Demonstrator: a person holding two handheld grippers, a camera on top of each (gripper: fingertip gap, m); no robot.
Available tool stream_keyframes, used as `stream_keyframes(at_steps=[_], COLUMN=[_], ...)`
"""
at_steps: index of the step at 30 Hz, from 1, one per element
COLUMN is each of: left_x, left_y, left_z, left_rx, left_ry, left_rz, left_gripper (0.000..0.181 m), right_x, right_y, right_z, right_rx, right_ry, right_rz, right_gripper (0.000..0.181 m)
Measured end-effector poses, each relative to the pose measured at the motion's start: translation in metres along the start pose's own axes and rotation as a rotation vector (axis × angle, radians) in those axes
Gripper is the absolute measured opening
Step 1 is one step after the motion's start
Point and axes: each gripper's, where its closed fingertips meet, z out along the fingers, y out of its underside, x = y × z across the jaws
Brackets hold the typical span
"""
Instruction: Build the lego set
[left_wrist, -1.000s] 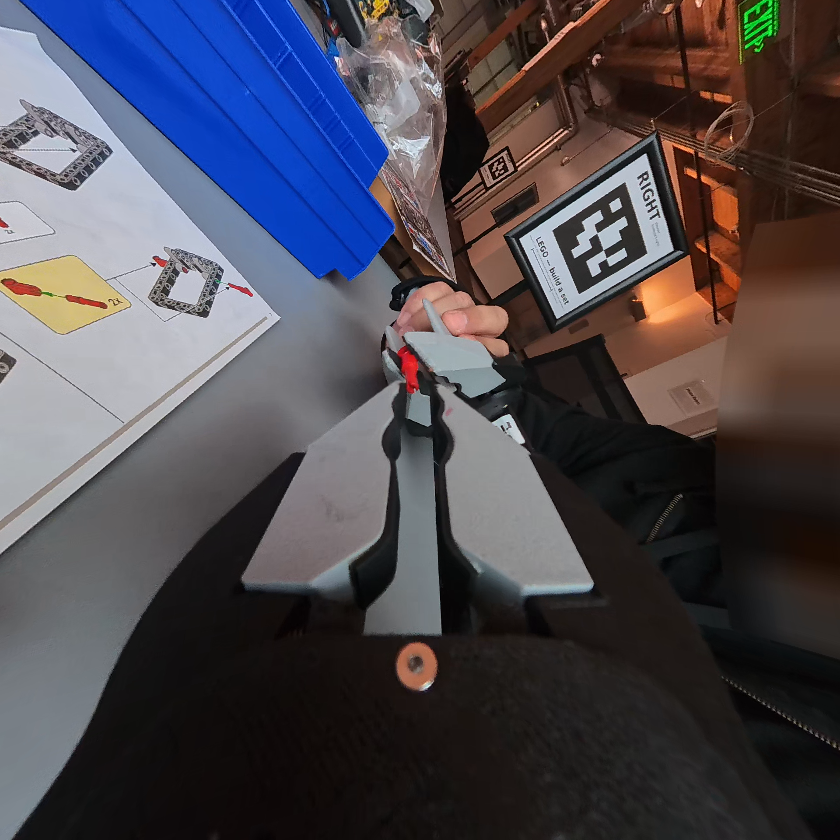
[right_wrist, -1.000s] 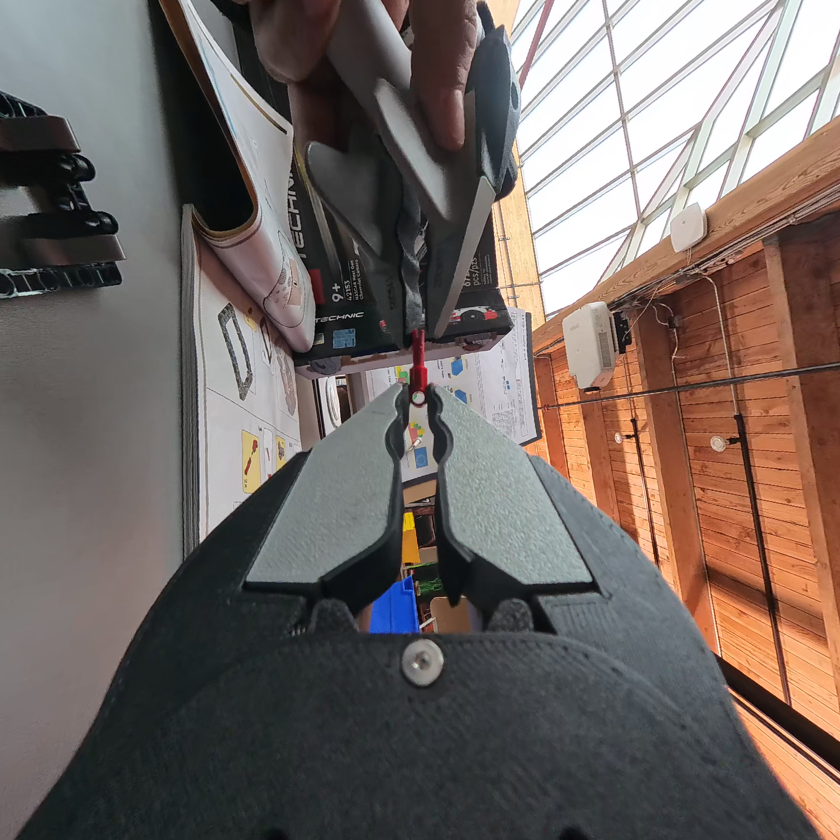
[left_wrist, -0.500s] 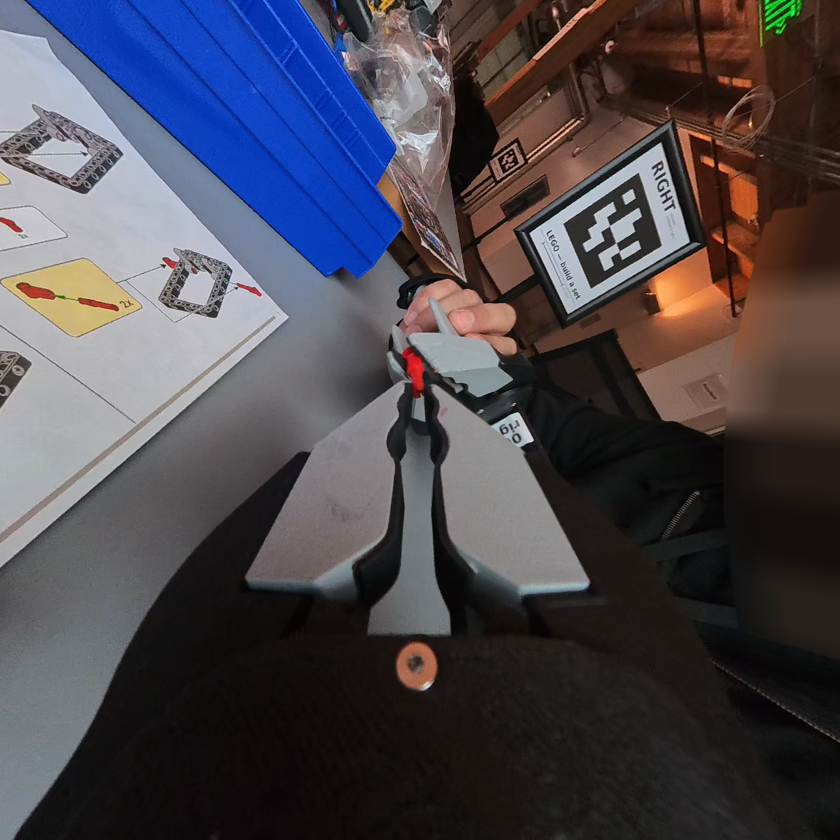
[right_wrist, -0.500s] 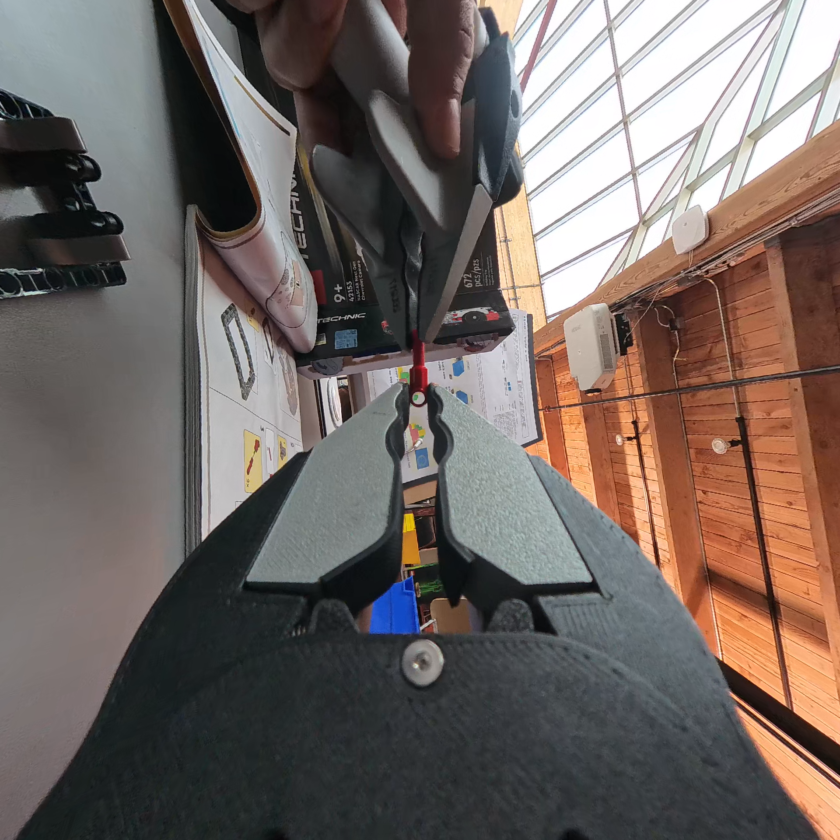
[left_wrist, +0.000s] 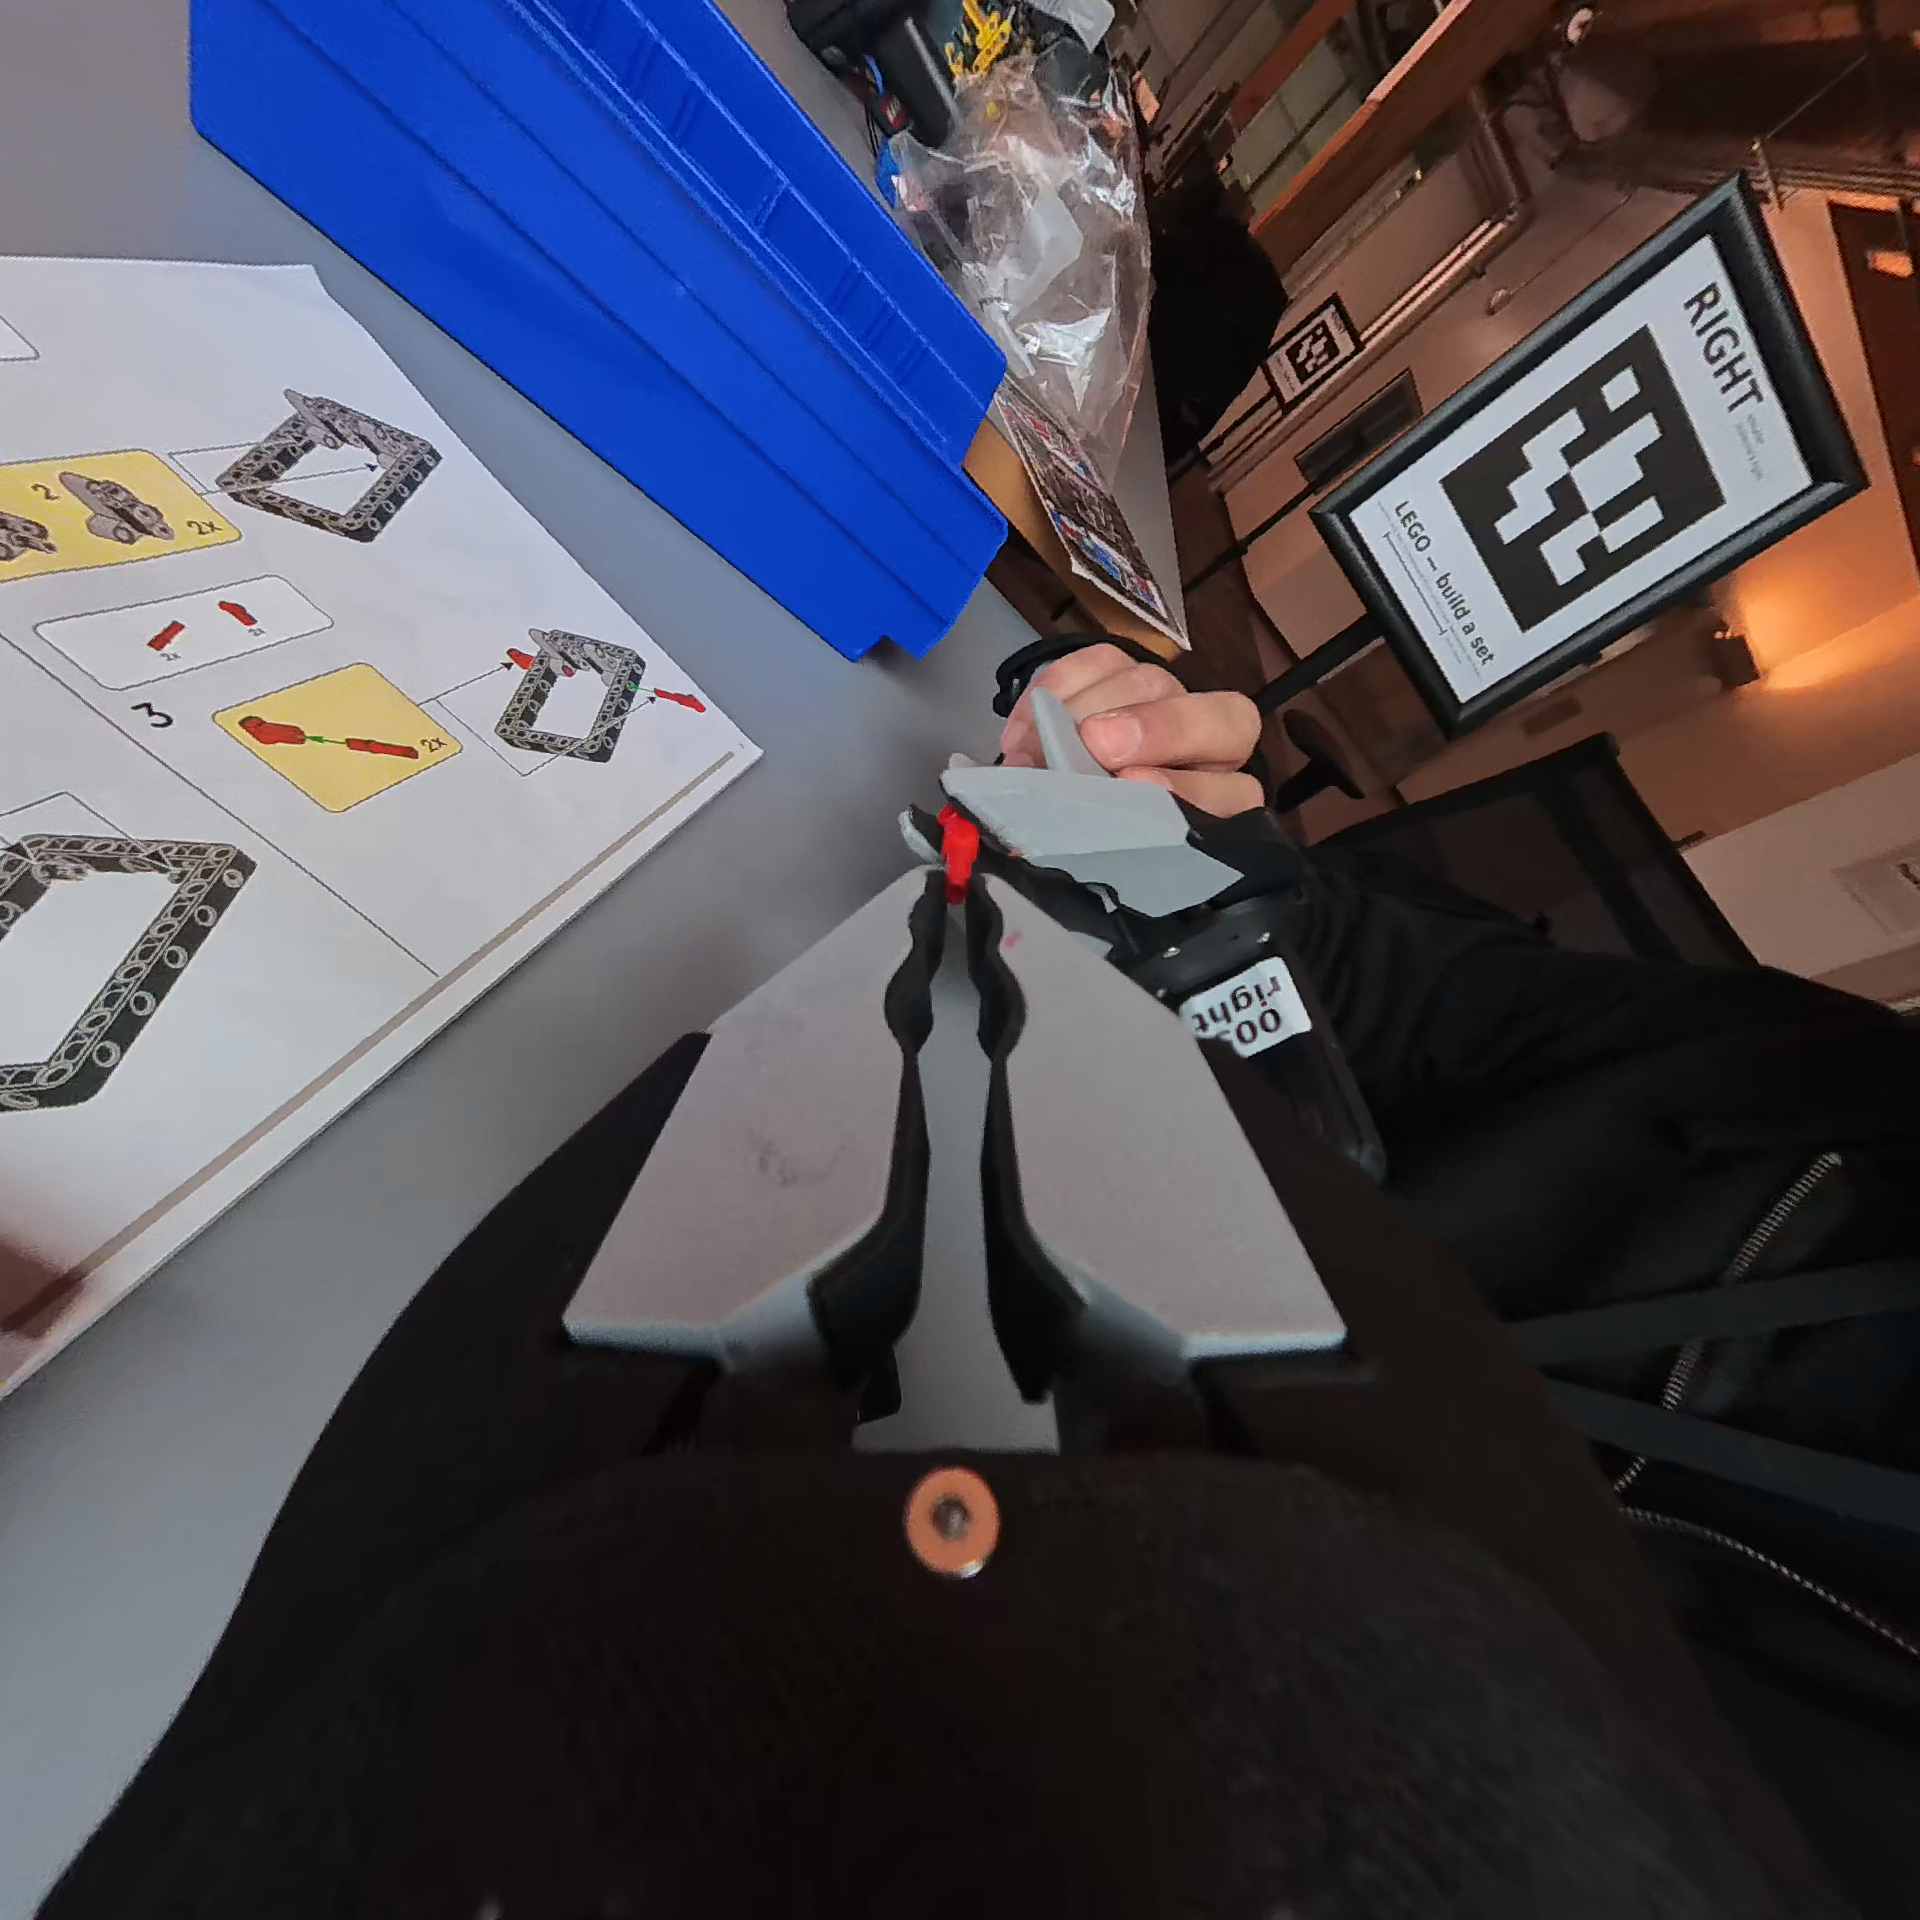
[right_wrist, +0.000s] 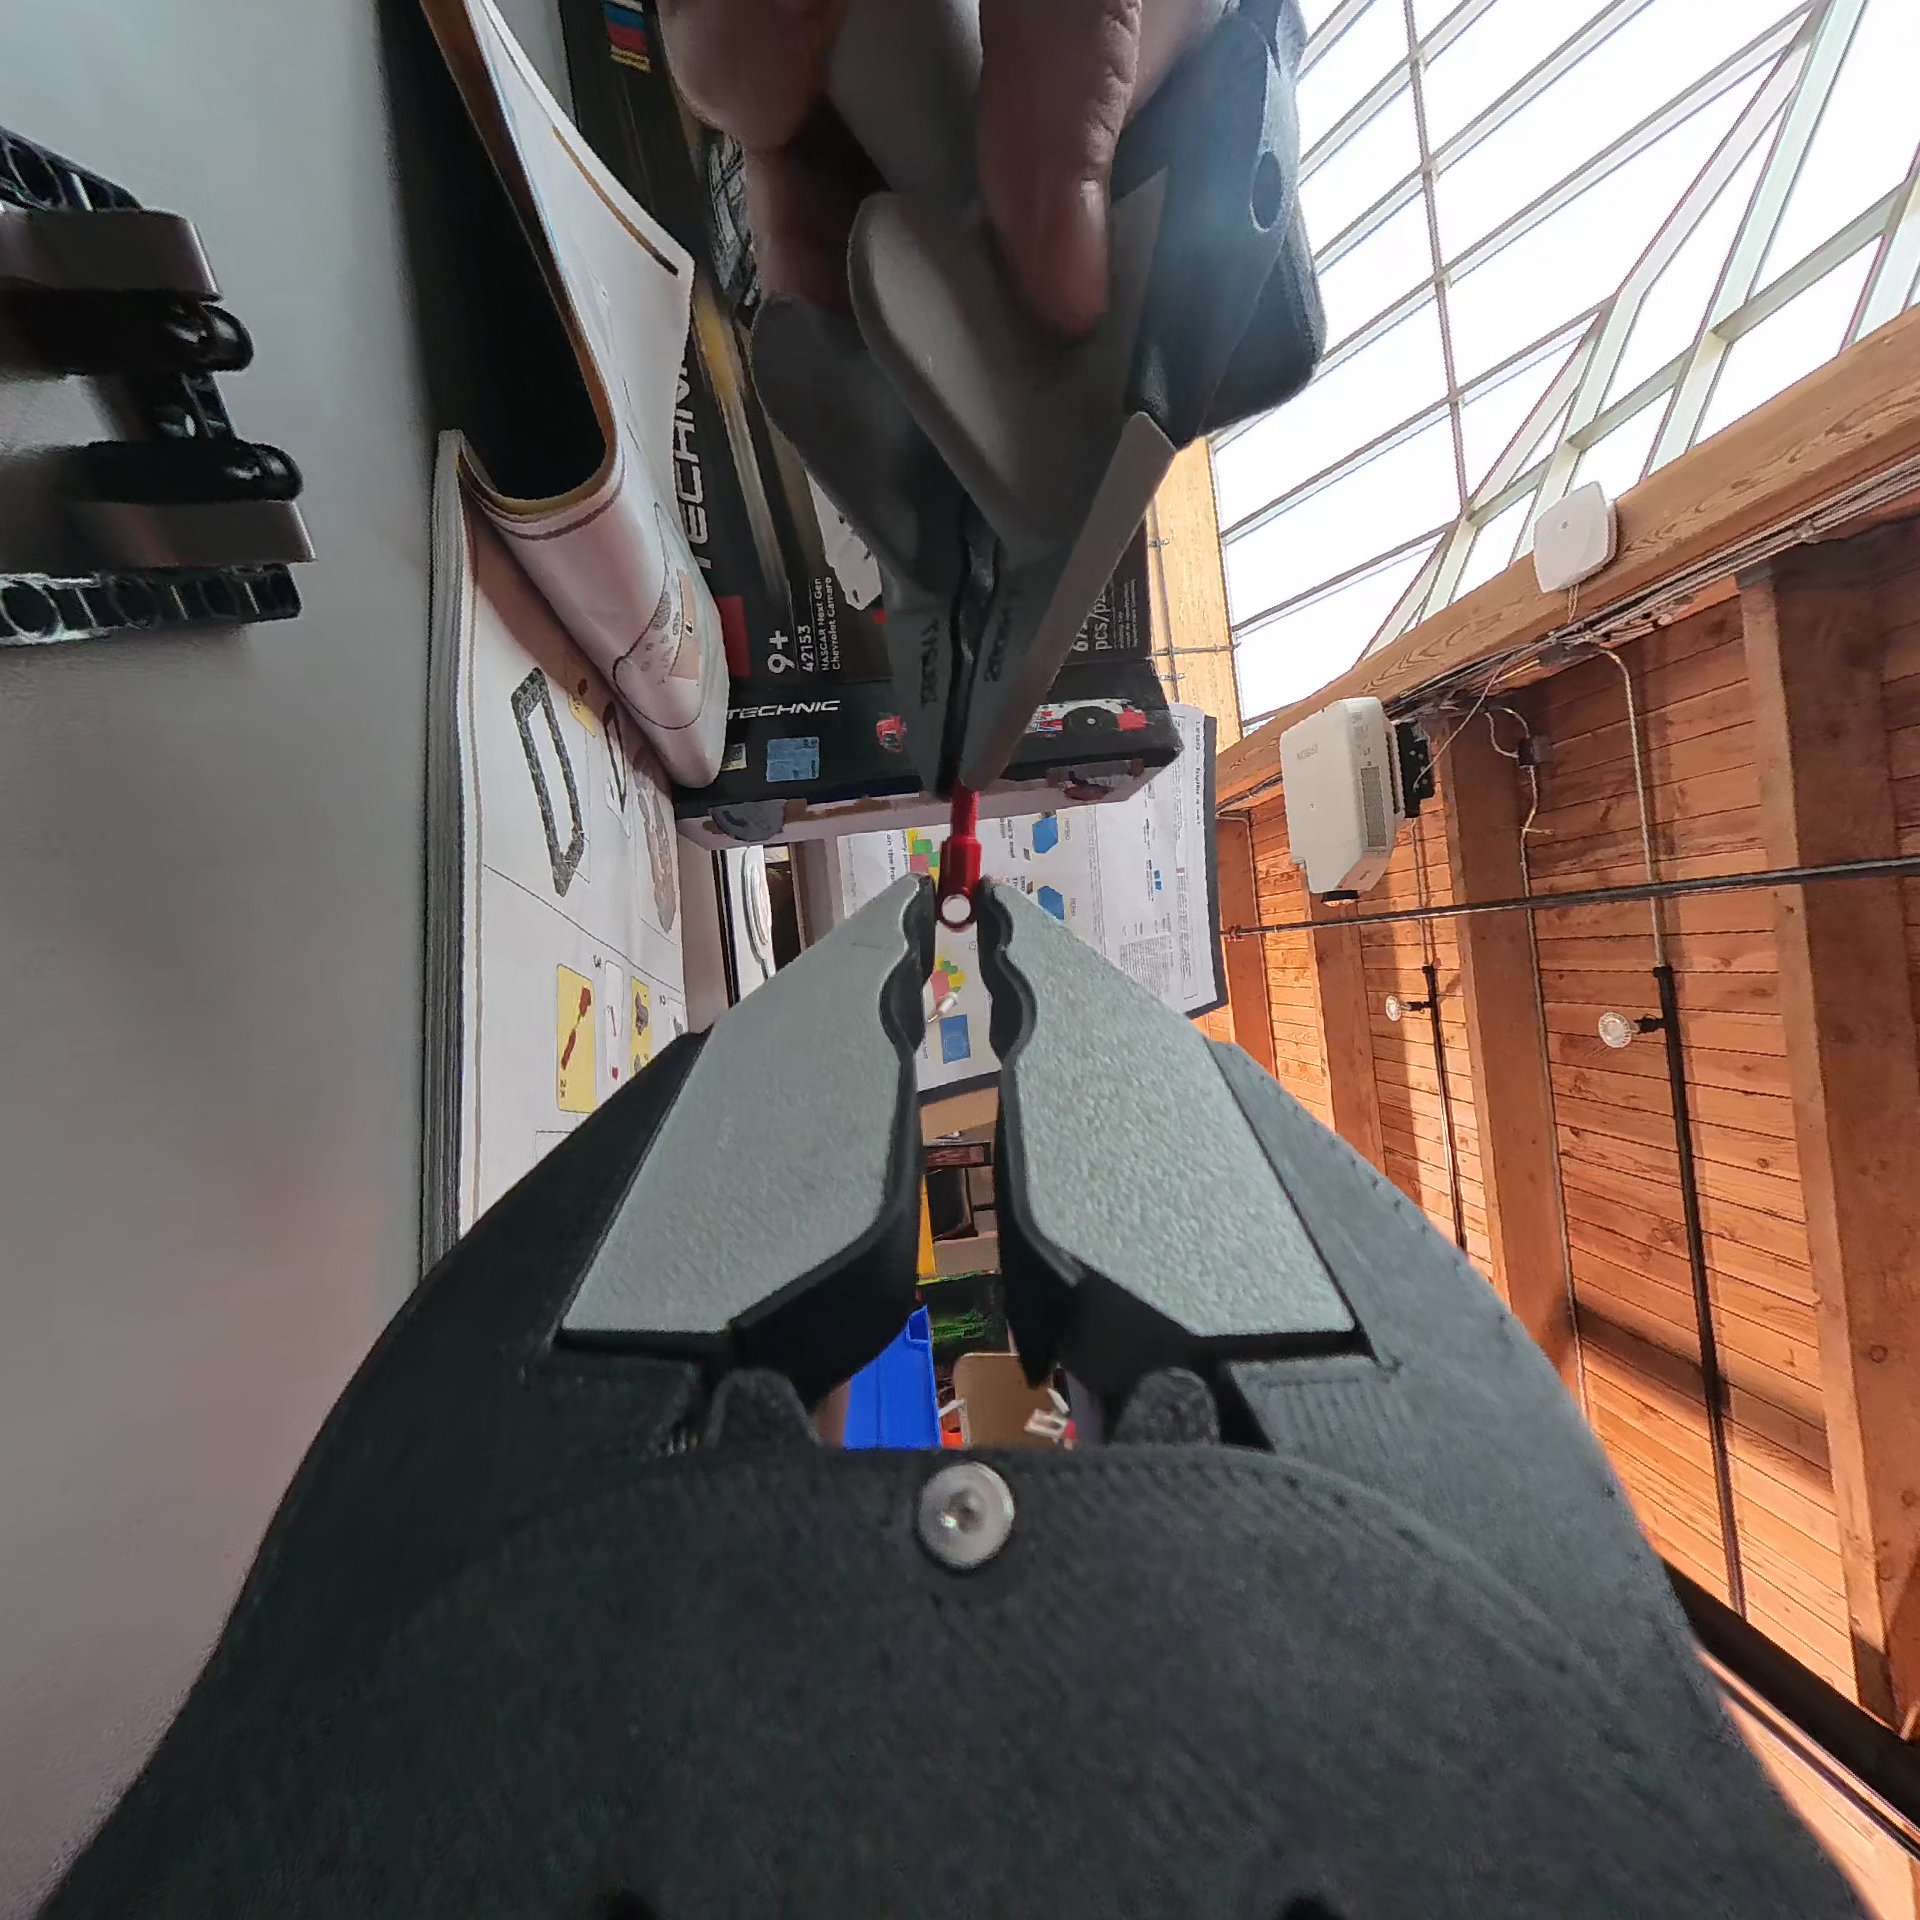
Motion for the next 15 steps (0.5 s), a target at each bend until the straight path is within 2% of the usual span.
stream_keyframes(at_steps=[1,4,7,9,13,15], left_x=[0.000,0.000,-0.004,-0.002,0.004,0.002], left_y=[-0.002,-0.002,-0.007,-0.008,0.003,0.010], left_z=[0.000,-0.003,-0.017,-0.027,-0.034,-0.035], left_rx=[0.017,0.019,0.051,0.074,0.066,0.043], left_ry=[-0.003,-0.003,-0.089,-0.111,-0.085,-0.118], left_rz=[-0.008,-0.007,0.059,0.078,0.049,0.065], left_gripper=[0.002,0.007,0.014,0.029,0.034,0.035], right_x=[0.000,-0.001,-0.002,-0.001,-0.003,-0.007], right_y=[0.000,-0.002,0.002,0.004,-0.003,-0.008], right_z=[0.000,0.000,0.000,0.000,-0.001,-0.002], right_rx=[-0.002,0.013,0.001,-0.001,0.017,0.029], right_ry=[0.000,-0.005,-0.014,-0.013,-0.016,-0.028], right_rz=[-0.001,0.010,0.020,0.030,0.019,0.012], right_gripper=[0.005,0.004,0.004,0.004,0.004,0.004])
